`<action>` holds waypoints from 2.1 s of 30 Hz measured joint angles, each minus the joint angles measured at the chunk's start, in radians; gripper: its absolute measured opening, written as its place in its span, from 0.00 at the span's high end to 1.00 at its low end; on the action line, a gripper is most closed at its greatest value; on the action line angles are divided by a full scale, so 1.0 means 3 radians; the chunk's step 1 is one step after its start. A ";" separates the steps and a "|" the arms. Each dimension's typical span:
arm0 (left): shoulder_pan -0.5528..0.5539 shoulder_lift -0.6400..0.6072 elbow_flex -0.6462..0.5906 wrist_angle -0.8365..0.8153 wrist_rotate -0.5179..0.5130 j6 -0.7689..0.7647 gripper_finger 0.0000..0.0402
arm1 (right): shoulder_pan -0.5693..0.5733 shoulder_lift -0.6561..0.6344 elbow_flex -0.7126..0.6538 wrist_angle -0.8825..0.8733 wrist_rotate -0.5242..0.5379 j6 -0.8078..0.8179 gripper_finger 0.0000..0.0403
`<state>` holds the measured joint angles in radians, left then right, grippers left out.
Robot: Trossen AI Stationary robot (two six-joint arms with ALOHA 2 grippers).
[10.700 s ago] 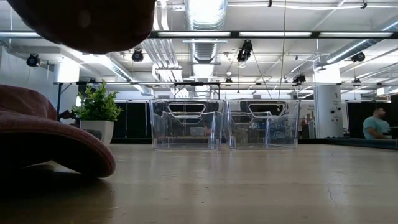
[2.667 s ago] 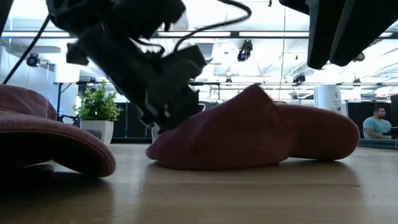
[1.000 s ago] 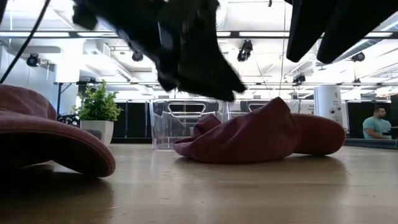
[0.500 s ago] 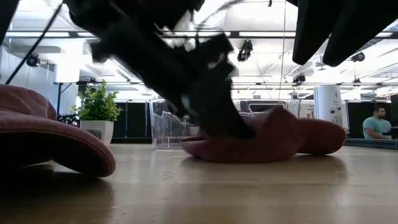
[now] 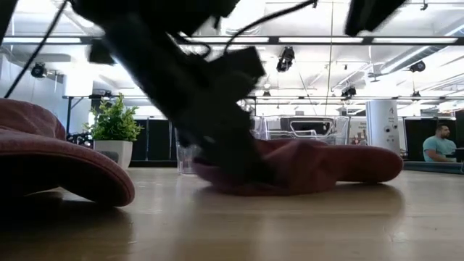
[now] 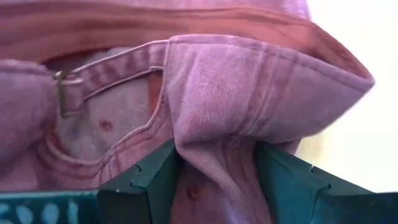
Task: Pick & Place hat
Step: Put the right red cap into the right transparent bin
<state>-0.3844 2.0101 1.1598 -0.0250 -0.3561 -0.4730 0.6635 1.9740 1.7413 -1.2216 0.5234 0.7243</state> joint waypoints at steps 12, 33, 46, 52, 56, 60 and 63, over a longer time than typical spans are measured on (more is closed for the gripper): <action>-0.0784 -0.0449 -0.0023 -0.0701 -0.0073 -0.0388 0.48 | -0.0407 0.0069 -0.0506 0.1195 -0.0535 0.0322 0.66; -0.0500 -0.0592 -0.0255 -0.0130 -0.0131 -0.0794 0.48 | -0.0417 0.0126 -0.1572 0.2468 -0.0931 0.0197 0.89; -0.0342 -0.0070 -0.0180 0.0406 -0.0070 -0.0445 0.48 | -0.0414 0.0133 -0.1575 0.2497 -0.0892 0.0121 0.89; -0.0210 0.0111 -0.0016 0.0487 -0.0101 -0.0255 0.48 | -0.0408 0.0134 -0.1570 0.2506 -0.0970 0.0104 0.89; -0.0175 0.0046 -0.0004 0.0375 -0.0083 -0.0019 0.48 | -0.0399 0.0134 -0.1573 0.2515 -0.0976 0.0103 0.89; -0.0165 -0.0157 -0.0006 -0.0029 -0.0118 -0.0004 0.48 | -0.0393 0.0134 -0.1573 0.2526 -0.0985 0.0087 0.89; -0.0184 -0.0370 -0.0006 -0.0324 -0.0130 -0.0037 0.48 | -0.0391 0.0124 -0.1574 0.2525 -0.0988 0.0078 0.89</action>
<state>-0.4395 1.8992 1.1580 -0.1221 -0.3950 -0.4842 0.5461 2.0114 1.2692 -0.4641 0.2268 0.7477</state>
